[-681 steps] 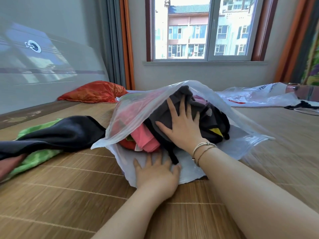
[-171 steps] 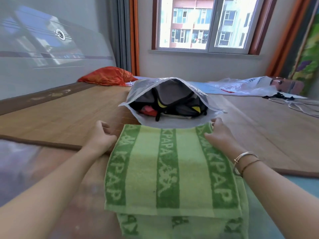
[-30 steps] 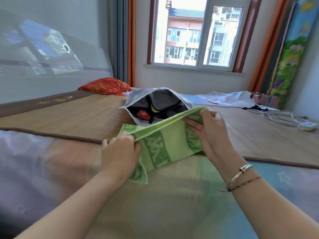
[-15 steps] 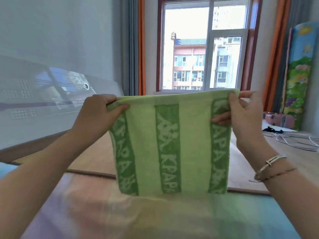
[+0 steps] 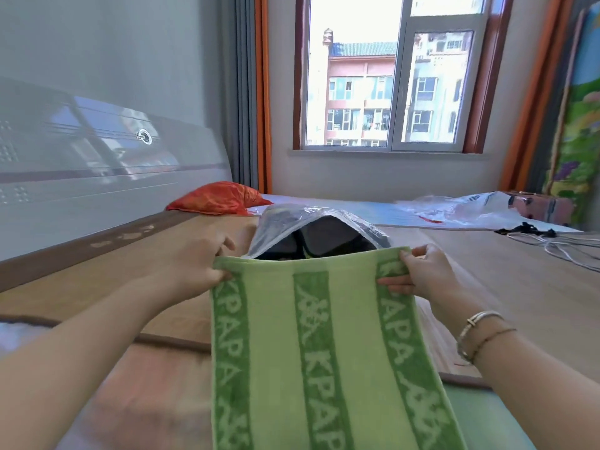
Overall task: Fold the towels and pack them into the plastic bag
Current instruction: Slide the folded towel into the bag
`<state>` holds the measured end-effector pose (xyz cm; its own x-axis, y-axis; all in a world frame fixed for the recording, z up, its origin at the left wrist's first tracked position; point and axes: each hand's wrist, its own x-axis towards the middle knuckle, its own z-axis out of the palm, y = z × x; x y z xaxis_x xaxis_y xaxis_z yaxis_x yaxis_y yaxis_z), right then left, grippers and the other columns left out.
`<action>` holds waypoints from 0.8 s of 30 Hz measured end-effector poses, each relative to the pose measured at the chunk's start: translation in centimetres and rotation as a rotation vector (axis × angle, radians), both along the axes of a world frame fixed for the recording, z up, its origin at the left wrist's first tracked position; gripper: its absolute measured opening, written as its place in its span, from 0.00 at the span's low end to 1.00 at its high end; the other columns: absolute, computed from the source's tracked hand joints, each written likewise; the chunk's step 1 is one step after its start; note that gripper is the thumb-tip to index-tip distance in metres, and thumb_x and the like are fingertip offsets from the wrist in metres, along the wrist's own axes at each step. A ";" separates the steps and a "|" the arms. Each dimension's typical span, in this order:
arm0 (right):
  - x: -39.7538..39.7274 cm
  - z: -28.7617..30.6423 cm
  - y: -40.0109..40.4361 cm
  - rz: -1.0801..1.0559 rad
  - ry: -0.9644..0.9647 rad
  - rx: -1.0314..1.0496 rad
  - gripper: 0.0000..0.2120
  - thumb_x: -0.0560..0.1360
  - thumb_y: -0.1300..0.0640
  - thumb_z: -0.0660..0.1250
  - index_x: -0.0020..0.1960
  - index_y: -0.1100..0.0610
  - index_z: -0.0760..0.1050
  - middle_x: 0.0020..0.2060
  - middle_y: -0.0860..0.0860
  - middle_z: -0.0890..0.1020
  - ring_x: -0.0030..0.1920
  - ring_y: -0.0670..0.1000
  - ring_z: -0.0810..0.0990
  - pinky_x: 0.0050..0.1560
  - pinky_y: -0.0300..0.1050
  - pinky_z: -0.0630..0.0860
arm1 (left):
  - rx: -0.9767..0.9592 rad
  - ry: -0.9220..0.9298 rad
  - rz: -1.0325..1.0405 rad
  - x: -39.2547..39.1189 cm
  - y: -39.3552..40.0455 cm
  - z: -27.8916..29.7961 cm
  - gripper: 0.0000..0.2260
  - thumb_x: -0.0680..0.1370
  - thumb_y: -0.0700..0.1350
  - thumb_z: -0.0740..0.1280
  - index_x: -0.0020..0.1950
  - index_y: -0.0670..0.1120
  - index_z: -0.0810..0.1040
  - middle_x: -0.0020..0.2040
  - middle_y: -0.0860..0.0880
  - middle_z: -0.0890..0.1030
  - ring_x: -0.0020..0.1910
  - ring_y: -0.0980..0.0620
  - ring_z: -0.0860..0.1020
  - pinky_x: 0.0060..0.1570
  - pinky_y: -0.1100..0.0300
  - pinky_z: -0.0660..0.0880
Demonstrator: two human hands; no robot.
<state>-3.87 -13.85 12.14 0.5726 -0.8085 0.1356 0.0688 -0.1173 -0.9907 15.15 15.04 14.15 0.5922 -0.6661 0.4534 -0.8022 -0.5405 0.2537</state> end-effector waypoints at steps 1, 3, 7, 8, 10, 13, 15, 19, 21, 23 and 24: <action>0.9 -0.3 -0.6 0.001 -0.012 0.000 0.05 0.83 0.59 0.57 0.51 0.58 0.61 0.46 0.60 0.78 0.26 0.54 0.83 0.25 0.45 0.80 | 0.013 -0.023 0.030 0.6 -0.9 -0.3 0.08 0.72 0.42 0.73 0.50 0.48 0.79 0.42 0.52 0.79 0.44 0.50 0.78 0.35 0.65 0.66; 2.4 -0.4 -1.7 -0.002 -0.105 -0.019 0.05 0.83 0.60 0.56 0.49 0.58 0.61 0.47 0.61 0.79 0.30 0.54 0.84 0.33 0.46 0.82 | -0.019 -0.080 0.097 1.7 -2.5 -0.5 0.02 0.74 0.42 0.69 0.45 0.48 0.81 0.41 0.50 0.80 0.44 0.48 0.77 0.36 0.59 0.68; 4.5 0.4 -2.8 0.042 -0.313 -0.027 0.06 0.83 0.62 0.56 0.47 0.57 0.63 0.49 0.61 0.81 0.43 0.55 0.85 0.48 0.47 0.81 | -0.367 -0.146 0.185 2.6 -3.7 0.0 0.02 0.75 0.44 0.68 0.44 0.51 0.80 0.39 0.51 0.82 0.42 0.45 0.80 0.43 0.51 0.76; 4.7 0.4 -2.7 0.066 -0.325 -0.019 0.05 0.83 0.63 0.56 0.47 0.57 0.64 0.49 0.61 0.81 0.45 0.56 0.84 0.50 0.47 0.81 | -0.414 -0.115 0.165 2.5 -3.8 -0.1 0.03 0.75 0.43 0.68 0.44 0.51 0.80 0.38 0.52 0.82 0.39 0.48 0.82 0.43 0.51 0.77; 4.3 -0.2 -2.6 0.114 -0.345 0.026 0.03 0.81 0.65 0.56 0.49 0.60 0.64 0.47 0.62 0.80 0.45 0.56 0.84 0.51 0.47 0.80 | -0.484 0.058 0.053 2.0 -3.6 -0.7 0.06 0.76 0.39 0.67 0.42 0.49 0.81 0.35 0.51 0.83 0.32 0.53 0.83 0.44 0.50 0.80; 1.6 -1.5 -1.7 0.147 -0.408 0.190 0.03 0.78 0.63 0.56 0.46 0.60 0.67 0.39 0.60 0.79 0.38 0.57 0.83 0.43 0.46 0.81 | -0.545 0.335 -0.108 -0.4 -1.7 -2.4 0.08 0.74 0.35 0.70 0.41 0.47 0.83 0.37 0.48 0.84 0.35 0.52 0.84 0.47 0.50 0.81; -1.1 -2.5 -0.8 0.156 -0.402 0.266 0.13 0.78 0.58 0.56 0.36 0.59 0.69 0.30 0.55 0.78 0.32 0.53 0.80 0.37 0.43 0.80 | -0.456 0.320 -0.133 -2.2 0.2 -3.8 0.08 0.73 0.35 0.72 0.41 0.48 0.84 0.37 0.51 0.85 0.38 0.55 0.84 0.46 0.58 0.80; -6.0 -4.5 1.2 0.131 -0.167 0.168 0.14 0.79 0.57 0.62 0.35 0.57 0.70 0.28 0.53 0.80 0.30 0.49 0.77 0.35 0.41 0.79 | -0.343 0.375 -0.191 -5.8 3.9 -5.8 0.06 0.69 0.38 0.76 0.39 0.49 0.85 0.37 0.52 0.85 0.40 0.53 0.84 0.42 0.56 0.76; -8.3 -5.6 2.5 0.118 -0.015 0.020 0.10 0.77 0.61 0.65 0.39 0.56 0.69 0.31 0.52 0.81 0.31 0.49 0.76 0.35 0.43 0.77 | -0.315 0.403 -0.224 -7.2 5.3 -6.7 0.07 0.68 0.38 0.77 0.39 0.50 0.85 0.36 0.51 0.85 0.37 0.55 0.83 0.38 0.61 0.76; -10.2 -6.7 3.8 0.135 0.091 -0.132 0.09 0.76 0.63 0.68 0.40 0.56 0.69 0.34 0.54 0.83 0.34 0.50 0.77 0.40 0.48 0.74 | -0.278 0.426 -0.256 -8.4 6.5 -7.9 0.08 0.67 0.37 0.77 0.38 0.50 0.84 0.34 0.48 0.84 0.33 0.57 0.80 0.35 0.67 0.72; -11.1 -7.1 4.5 0.140 0.127 -0.198 0.09 0.75 0.64 0.68 0.41 0.57 0.69 0.34 0.55 0.83 0.36 0.51 0.78 0.42 0.50 0.74 | -0.255 0.438 -0.270 -8.9 6.9 -8.6 0.08 0.67 0.36 0.77 0.38 0.49 0.85 0.33 0.46 0.83 0.31 0.58 0.77 0.33 0.69 0.70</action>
<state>-15.00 -9.31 5.05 0.6995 -0.6852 0.2029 -0.0257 -0.3079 -0.9511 6.29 21.98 5.58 0.5847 -0.7216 0.3708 -0.6943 -0.2086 0.6888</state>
